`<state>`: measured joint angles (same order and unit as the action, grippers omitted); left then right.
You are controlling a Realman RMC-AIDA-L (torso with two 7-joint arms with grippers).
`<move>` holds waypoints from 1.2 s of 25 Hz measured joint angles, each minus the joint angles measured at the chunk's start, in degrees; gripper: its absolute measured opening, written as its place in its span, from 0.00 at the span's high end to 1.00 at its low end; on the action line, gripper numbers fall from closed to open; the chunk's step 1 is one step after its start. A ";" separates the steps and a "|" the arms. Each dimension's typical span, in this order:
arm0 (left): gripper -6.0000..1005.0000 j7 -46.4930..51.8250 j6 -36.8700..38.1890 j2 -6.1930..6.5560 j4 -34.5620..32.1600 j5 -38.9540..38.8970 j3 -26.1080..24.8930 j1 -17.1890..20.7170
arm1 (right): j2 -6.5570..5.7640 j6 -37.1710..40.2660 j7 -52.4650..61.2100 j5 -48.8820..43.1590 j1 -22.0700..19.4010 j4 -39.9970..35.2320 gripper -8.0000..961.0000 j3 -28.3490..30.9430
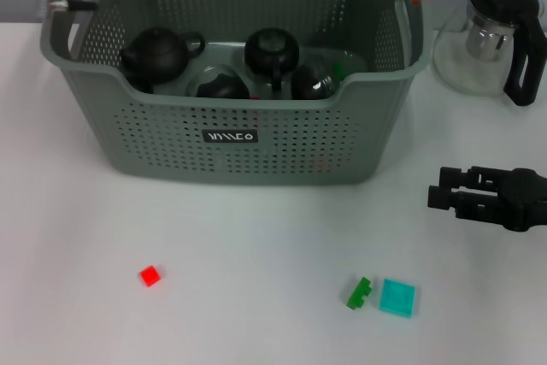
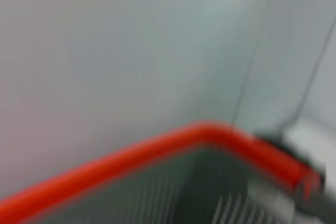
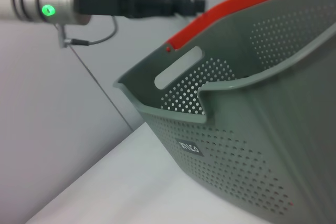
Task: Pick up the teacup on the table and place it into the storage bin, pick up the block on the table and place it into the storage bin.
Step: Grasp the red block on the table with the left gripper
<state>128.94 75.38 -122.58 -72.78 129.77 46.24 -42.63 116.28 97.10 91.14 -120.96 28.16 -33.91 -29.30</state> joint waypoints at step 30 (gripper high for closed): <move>0.22 -69.64 24.92 -1.36 24.36 -9.79 -21.19 30.20 | -0.19 -1.13 1.03 -0.01 0.40 0.38 0.29 0.44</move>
<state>59.30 100.29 -123.95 -48.42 119.98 25.06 -12.44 116.10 95.97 92.18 -120.97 28.57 -33.52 -28.86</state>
